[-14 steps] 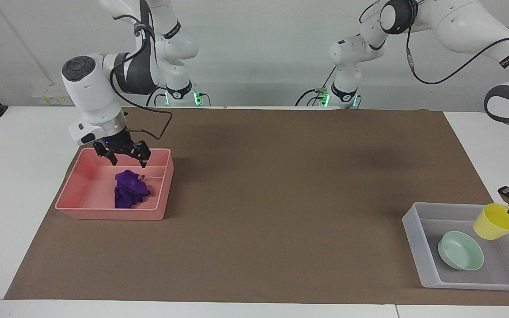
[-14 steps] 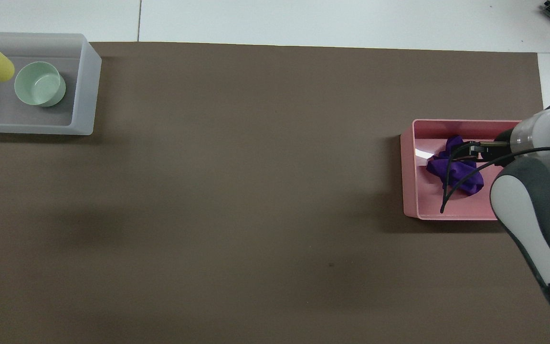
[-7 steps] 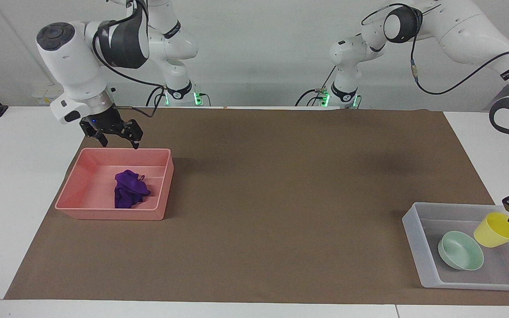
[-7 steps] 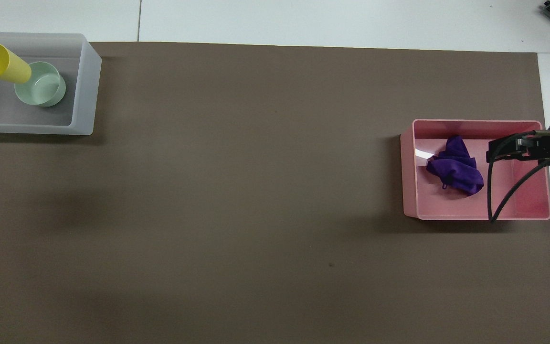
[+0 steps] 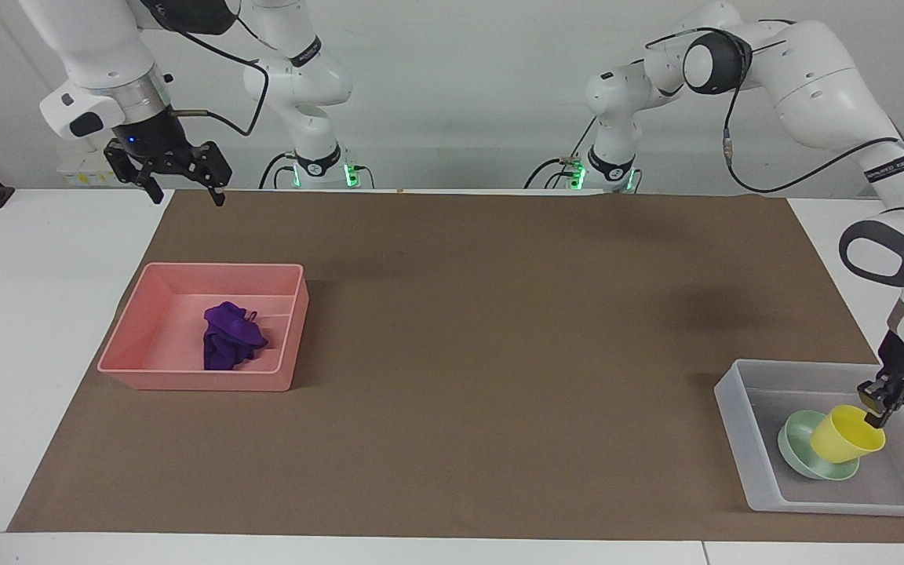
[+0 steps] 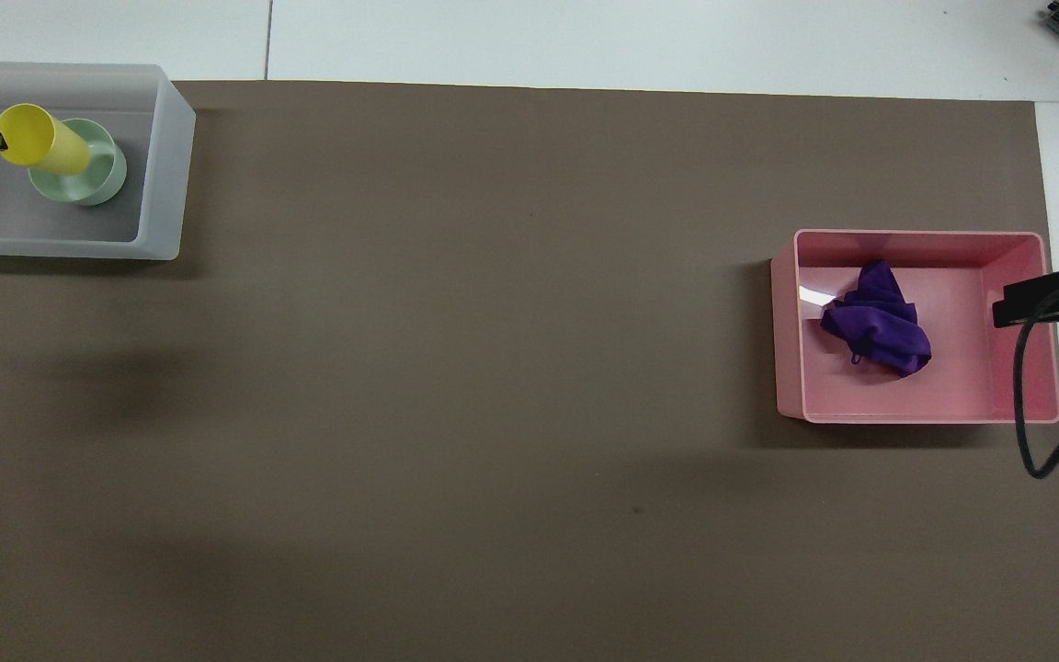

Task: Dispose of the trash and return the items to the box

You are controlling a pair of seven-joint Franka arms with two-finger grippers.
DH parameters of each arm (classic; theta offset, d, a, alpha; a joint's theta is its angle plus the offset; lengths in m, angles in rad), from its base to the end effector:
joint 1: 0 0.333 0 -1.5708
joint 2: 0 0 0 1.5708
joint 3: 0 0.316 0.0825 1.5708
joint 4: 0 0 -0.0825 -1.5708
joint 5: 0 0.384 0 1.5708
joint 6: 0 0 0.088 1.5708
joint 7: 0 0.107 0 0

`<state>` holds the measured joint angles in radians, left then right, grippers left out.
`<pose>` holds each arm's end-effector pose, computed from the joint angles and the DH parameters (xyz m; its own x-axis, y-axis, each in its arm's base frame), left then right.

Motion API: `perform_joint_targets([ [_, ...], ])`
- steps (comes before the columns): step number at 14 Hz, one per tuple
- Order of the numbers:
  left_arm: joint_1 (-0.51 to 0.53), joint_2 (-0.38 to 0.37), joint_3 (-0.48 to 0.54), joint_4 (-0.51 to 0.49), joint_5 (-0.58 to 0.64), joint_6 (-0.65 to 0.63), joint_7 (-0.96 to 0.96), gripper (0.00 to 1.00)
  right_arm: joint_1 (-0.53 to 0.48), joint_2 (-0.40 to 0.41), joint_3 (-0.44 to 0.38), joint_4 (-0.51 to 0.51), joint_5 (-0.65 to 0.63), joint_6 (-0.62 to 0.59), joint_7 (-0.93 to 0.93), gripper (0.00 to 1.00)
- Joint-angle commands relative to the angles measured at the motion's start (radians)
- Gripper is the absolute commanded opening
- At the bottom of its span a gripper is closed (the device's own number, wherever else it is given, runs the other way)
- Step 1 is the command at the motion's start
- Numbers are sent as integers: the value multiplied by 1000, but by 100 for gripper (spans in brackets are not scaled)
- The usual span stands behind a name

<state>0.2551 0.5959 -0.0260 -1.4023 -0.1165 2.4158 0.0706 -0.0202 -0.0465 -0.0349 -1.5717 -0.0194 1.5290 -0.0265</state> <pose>0.7326 0.1747 0.4022 0.8830 0.2333 0.4073 0.2146 -0.9724 0.0918 0.5350 -0.0321 0.6457 0.9996 -0.0294 0.0033 -0.0294 -0.9994 0.0178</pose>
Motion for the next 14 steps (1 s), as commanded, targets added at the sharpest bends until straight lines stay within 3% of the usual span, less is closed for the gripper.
perform_joint_targets([
  [1, -10, -13, 1, -49, -25, 35, 14, 0, -9, -12, 10, -40, -10, 19, -26, 100],
  [2, -10, -18, 1, -61, -25, 25, 14, 15, -9, -13, 10, -56, -10, 51, -29, 100],
  [5, -13, -21, 3, -55, -19, 14, 14, 82, -14, -13, 9, -70, 1, 65, -27, 100],
  [6, -14, -27, 5, -50, -14, 6, 14, 94, -15, -21, 9, -92, 1, 65, -29, 100],
  [7, -20, -36, 5, -49, -9, -1, 15, 100, -14, -26, 7, -99, -5, 65, -27, 100],
  [10, -54, -134, 5, -96, 0, -27, 37, 100, -11, -27, 9, -102, -10, 69, -29, 100],
  [14, -135, -336, 5, -285, 4, -106, 84, 100, -15, -20, 7, -55, -24, 21, -49, 100],
])
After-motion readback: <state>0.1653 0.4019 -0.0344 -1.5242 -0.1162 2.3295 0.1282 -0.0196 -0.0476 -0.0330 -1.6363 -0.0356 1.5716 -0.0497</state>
